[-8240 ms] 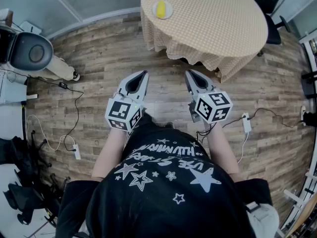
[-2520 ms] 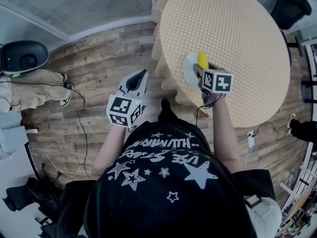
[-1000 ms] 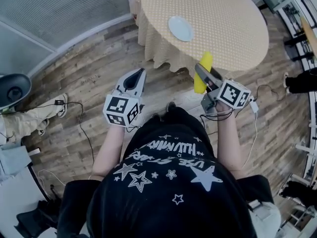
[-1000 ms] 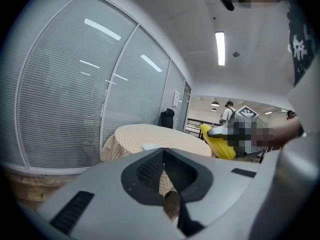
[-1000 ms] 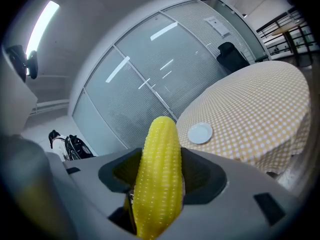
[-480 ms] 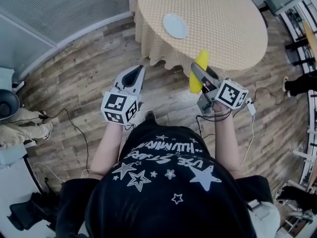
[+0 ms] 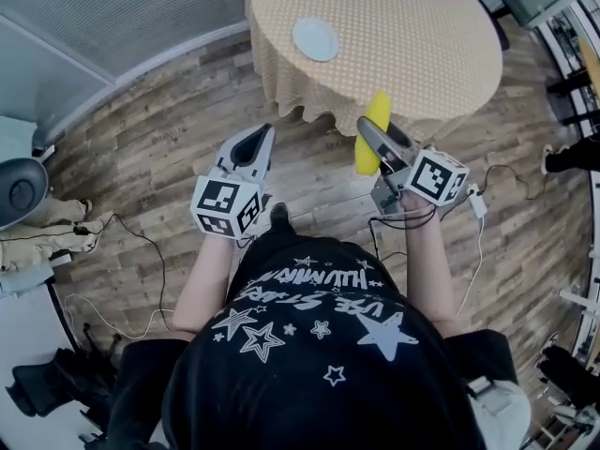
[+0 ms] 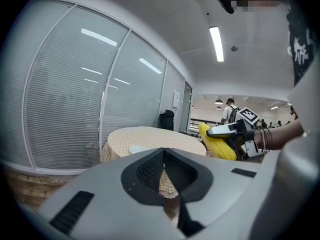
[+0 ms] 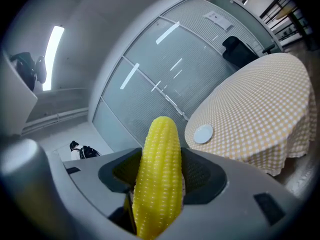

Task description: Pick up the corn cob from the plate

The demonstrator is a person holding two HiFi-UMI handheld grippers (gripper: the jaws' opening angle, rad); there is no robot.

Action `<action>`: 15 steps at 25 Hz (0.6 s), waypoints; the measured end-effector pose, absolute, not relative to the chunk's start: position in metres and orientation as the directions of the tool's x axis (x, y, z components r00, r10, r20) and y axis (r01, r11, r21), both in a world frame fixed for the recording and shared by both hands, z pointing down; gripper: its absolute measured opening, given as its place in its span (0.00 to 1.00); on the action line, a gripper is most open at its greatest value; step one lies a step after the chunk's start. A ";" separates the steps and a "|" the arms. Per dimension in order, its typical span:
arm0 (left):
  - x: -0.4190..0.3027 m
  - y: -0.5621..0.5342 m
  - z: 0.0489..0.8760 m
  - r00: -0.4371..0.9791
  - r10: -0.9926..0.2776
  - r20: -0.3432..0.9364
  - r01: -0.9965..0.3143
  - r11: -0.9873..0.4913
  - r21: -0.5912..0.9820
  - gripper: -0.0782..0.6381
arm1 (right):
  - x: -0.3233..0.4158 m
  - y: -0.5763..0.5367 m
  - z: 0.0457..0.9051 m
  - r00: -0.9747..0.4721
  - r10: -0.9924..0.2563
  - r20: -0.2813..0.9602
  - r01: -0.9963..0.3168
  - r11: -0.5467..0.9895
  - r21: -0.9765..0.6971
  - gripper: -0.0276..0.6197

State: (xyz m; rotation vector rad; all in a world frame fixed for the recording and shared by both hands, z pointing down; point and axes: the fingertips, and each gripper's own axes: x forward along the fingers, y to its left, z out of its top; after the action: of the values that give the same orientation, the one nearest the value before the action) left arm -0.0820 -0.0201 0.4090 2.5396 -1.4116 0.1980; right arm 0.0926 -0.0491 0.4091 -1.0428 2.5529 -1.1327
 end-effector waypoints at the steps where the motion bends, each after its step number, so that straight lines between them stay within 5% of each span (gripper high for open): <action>1: -0.076 -0.016 0.407 0.527 -0.820 0.224 -0.850 -0.511 0.130 0.12 | 0.097 -0.045 0.408 -0.744 -0.656 0.128 -0.539 0.476 -0.696 0.44; 15: -0.018 0.042 0.390 0.514 -0.833 0.206 -0.858 -0.505 0.097 0.12 | 0.139 0.016 0.399 -0.755 -0.646 0.117 -0.551 0.527 -0.647 0.44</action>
State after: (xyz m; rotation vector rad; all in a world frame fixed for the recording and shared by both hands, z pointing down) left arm -0.0180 0.0422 0.3897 2.5668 -1.4502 0.1964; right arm 0.1389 0.0164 0.3993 -1.0342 2.6224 -1.0370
